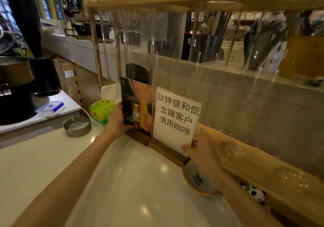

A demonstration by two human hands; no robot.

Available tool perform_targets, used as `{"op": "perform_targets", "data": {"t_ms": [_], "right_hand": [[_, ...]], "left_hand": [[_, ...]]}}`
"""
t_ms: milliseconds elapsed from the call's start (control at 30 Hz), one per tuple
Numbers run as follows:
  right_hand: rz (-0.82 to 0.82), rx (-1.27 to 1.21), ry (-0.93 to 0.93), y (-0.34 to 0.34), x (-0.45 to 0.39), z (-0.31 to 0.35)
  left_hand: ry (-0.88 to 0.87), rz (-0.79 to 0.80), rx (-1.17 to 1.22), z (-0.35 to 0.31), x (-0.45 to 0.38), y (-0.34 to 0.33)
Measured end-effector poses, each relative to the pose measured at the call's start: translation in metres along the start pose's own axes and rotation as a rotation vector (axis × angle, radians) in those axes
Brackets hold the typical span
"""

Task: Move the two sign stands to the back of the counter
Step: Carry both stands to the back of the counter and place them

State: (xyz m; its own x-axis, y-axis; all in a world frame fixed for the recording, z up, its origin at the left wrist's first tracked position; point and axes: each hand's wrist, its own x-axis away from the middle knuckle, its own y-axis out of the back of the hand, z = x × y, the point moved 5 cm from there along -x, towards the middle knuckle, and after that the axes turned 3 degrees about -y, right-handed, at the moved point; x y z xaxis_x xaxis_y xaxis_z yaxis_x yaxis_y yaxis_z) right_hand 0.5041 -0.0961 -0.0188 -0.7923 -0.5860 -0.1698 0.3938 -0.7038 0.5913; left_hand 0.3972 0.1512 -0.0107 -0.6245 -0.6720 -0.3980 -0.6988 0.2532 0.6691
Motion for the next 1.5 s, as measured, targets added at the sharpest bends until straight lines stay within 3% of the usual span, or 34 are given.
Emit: {"op": "perform_targets", "data": {"t_ms": [333,433,567,667,867,1000,1500], "right_hand": [[0.057,-0.014,0.019,0.012,-0.007,0.016],[0.071,-0.128,0.049,0.023,-0.012,0.041],[-0.097,-0.166,0.203,0.049,-0.028,0.092],[-0.169,-0.016,0.377,0.054,-0.044,0.13],[0.132,0.435,0.579,0.004,-0.074,0.179],[0.243,0.458,0.562,-0.017,-0.081,0.188],[0.185,0.335,0.505,-0.022,-0.096,0.179]], "left_hand": [[0.035,0.004,-0.051,-0.002,0.008,-0.005],[0.044,0.04,-0.094,-0.004,0.016,-0.004],[0.121,0.208,-0.198,-0.007,0.028,-0.009],[0.148,0.248,-0.155,-0.008,0.036,-0.011],[0.208,0.167,0.0,-0.003,0.041,-0.01],[0.228,0.124,0.102,-0.006,0.044,-0.017],[0.153,0.097,-0.013,-0.005,0.041,-0.027]]}}
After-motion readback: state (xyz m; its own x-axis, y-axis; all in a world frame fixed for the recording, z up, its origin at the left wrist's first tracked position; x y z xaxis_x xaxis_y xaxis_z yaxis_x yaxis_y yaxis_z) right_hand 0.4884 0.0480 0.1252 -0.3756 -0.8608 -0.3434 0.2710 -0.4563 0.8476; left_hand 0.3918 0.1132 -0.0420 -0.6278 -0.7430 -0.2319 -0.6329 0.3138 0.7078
